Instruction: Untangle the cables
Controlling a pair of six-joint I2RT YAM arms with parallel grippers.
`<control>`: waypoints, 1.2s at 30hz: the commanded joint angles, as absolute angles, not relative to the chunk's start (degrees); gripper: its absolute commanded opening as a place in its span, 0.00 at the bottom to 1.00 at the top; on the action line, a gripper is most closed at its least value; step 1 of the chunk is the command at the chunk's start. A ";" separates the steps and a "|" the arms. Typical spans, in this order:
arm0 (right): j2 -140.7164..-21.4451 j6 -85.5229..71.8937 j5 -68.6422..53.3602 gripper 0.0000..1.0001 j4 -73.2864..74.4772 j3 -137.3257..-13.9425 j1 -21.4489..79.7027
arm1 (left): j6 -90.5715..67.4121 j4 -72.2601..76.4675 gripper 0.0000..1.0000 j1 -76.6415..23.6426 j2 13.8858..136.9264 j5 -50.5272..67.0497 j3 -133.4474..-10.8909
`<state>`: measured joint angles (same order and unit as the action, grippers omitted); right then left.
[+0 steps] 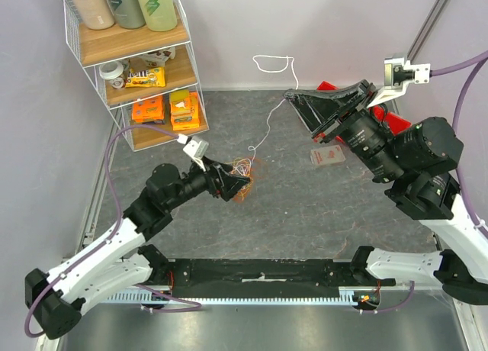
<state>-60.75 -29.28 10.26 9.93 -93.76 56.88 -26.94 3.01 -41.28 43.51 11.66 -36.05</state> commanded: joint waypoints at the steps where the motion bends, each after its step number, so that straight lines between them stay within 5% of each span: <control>1: -61.87 -29.97 7.83 0.00 7.56 -96.06 56.95 | -21.09 14.58 0.90 -41.22 52.53 15.03 -40.16; 5: -63.45 -32.16 5.46 0.00 5.90 -97.91 57.04 | -22.58 20.55 0.87 -41.22 63.17 6.38 -39.12; 9: -64.51 -33.31 3.43 0.00 5.71 -101.24 56.95 | -28.63 12.23 0.55 -39.03 73.02 -1.33 -42.44; 15: -62.15 -30.42 4.30 0.00 7.82 -106.52 57.04 | -31.64 12.92 0.45 -37.44 72.61 0.79 -36.31; 24: -55.02 -25.40 14.66 0.00 7.11 -94.59 56.95 | -30.50 3.09 0.54 -34.72 58.20 4.30 -35.50; 29: -53.53 -20.67 24.67 0.00 10.19 -89.57 56.95 | -27.60 -2.45 0.71 -34.45 53.70 6.33 -42.26; 36: -53.26 -16.61 40.42 0.00 13.71 -85.61 56.87 | -26.02 -4.40 0.77 -33.84 55.27 9.92 -54.56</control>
